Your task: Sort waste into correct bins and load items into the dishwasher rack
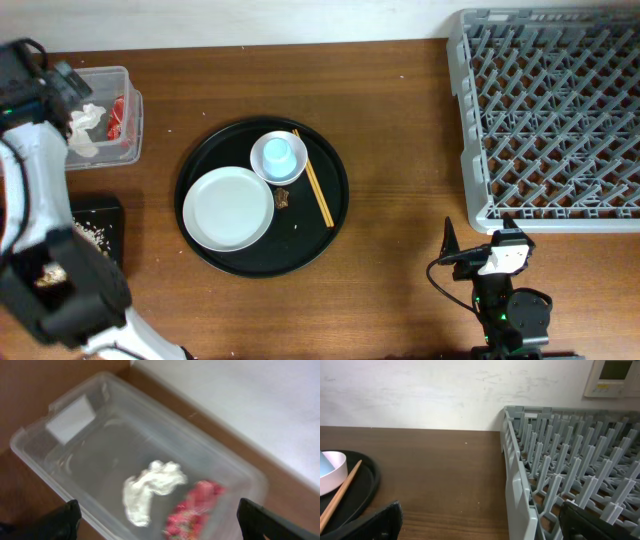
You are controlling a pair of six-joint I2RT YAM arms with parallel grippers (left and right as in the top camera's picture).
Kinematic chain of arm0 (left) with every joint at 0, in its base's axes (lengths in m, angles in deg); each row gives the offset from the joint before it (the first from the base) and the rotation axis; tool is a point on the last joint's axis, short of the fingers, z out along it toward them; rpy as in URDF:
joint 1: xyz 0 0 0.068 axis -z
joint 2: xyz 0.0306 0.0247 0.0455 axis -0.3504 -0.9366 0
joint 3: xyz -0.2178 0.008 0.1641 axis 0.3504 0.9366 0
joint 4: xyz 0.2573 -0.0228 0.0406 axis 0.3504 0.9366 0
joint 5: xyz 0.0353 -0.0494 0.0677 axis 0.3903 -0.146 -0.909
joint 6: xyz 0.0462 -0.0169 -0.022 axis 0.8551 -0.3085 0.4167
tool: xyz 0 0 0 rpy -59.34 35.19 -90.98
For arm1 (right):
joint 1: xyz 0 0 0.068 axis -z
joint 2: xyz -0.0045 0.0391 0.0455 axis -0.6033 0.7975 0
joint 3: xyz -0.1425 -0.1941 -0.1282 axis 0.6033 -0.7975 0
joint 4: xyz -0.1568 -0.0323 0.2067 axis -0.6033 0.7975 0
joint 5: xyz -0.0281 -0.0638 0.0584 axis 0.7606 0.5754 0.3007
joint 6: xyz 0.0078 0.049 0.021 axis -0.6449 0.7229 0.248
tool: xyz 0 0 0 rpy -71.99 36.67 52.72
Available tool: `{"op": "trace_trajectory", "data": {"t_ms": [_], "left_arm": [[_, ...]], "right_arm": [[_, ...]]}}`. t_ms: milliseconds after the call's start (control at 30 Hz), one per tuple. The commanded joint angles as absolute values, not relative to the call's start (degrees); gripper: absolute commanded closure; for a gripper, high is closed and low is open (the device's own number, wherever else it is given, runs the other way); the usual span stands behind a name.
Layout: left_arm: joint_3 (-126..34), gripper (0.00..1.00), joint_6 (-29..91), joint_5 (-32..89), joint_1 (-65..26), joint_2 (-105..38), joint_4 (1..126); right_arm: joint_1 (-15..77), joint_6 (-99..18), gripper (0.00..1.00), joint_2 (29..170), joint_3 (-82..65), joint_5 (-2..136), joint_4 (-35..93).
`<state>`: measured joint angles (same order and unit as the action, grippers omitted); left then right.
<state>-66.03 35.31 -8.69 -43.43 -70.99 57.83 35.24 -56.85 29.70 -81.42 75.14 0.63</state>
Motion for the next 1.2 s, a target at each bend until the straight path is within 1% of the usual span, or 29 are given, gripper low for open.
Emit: {"op": "trace_trajectory", "data": {"t_ms": [0, 33, 100, 167, 267, 367, 500, 600, 867, 967, 1167], "left_arm": [[-66.32, 0.01, 33.86, 6.81, -43.12, -59.08, 66.13], [-66.32, 0.01, 33.86, 9.93, -43.12, -57.53, 70.33], [-66.30, 0.01, 33.89, 15.57, -43.12, -55.82, 83.27], [-66.19, 0.01, 33.89, 15.14, -43.12, -56.17, 91.62], [-66.17, 0.01, 33.56, 14.39, -43.19, -56.32, 95.77], [-65.84, 0.01, 33.30, 18.17, -42.56, -56.32, 99.77], [-64.81, 0.01, 33.32, 18.76, -37.99, -56.32, 99.92], [-64.15, 0.01, 33.27, 17.63, -36.26, -56.37, 99.92], [-64.02, 0.01, 33.27, 16.58, -36.04, -56.37, 99.70], [-64.02, 0.01, 33.25, 3.03, -36.04, -56.37, 98.22], [-64.02, 0.01, 33.25, 0.69, -36.04, -56.37, 98.19]], "right_arm": [[34.91, -57.20, 0.02, 29.26, -81.84, 75.62, 0.85], [34.91, -57.20, 0.02, 29.26, -81.84, 75.64, 0.85], [34.91, -57.20, 0.02, 29.26, -81.84, 75.64, 0.85], [34.91, -57.20, 0.02, 29.26, -81.84, 75.62, 0.85], [34.91, -57.20, 0.02, 29.26, -81.84, 75.64, 0.85], [34.91, -57.20, 0.02, 29.26, -81.84, 75.62, 0.85], [34.91, -57.20, 0.02, 29.26, -81.84, 75.64, 0.85], [34.91, -57.20, 0.02, 29.26, -81.84, 75.62, 0.85], [34.91, -57.20, 0.02, 29.26, -81.84, 75.62, 0.85], [34.91, -57.20, 0.02, 29.26, -81.84, 75.62, 0.85], [34.91, -57.18, 0.02, 29.26, -81.84, 75.62, 0.85]]}}
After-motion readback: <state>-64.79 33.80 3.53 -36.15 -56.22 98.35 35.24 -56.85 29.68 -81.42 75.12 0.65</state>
